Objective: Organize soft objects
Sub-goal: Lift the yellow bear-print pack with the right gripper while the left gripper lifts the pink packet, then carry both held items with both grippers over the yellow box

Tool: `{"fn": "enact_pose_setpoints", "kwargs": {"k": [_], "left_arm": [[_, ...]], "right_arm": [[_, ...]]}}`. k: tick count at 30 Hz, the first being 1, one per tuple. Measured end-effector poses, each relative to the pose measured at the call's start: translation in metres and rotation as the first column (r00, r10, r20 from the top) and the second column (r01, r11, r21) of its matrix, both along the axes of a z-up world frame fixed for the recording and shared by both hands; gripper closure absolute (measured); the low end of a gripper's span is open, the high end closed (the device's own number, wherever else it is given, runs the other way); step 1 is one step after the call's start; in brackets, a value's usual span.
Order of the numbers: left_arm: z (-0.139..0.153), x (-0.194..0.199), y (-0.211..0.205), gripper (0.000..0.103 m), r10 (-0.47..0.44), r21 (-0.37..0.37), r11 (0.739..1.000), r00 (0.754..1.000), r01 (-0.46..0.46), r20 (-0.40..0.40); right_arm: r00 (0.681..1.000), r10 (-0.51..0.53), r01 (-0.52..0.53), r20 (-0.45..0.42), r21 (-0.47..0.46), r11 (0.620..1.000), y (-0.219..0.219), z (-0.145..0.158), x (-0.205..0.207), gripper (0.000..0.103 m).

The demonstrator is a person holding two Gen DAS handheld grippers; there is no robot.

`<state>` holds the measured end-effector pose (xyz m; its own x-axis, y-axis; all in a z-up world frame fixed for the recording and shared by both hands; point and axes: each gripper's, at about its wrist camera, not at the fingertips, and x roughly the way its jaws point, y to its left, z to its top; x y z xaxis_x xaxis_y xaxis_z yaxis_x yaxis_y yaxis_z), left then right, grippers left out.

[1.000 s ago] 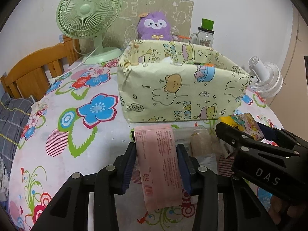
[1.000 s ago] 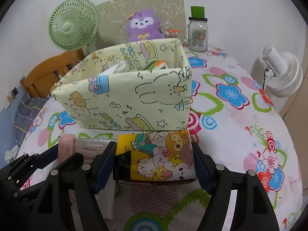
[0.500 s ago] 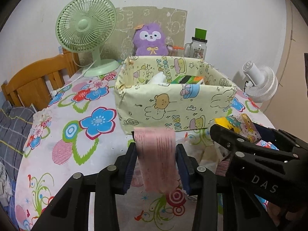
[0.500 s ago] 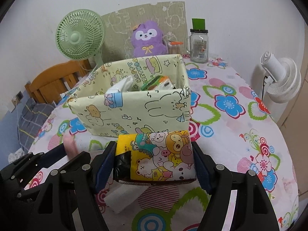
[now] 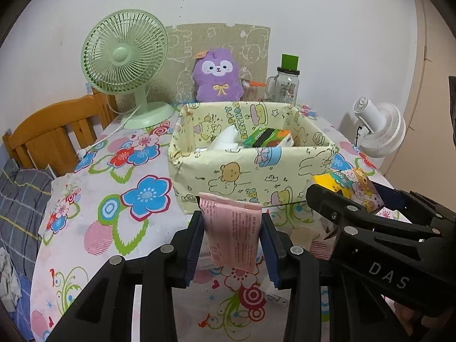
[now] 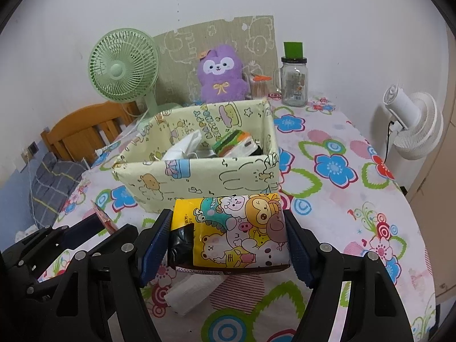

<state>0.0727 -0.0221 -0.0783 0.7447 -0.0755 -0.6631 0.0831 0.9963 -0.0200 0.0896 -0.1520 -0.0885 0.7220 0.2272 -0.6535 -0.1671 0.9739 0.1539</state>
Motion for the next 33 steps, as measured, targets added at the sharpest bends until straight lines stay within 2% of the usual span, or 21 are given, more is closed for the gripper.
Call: {"fn": "enact_pose_setpoints", "kwargs": {"k": [33], "left_arm": [[0.049, 0.004, -0.008, 0.063, -0.024, 0.005, 1.0, 0.994, 0.023, 0.103]], "right_arm": [[0.995, -0.005, 0.004, 0.103, 0.005, 1.0, -0.007, 0.054, -0.003, 0.026]]}}
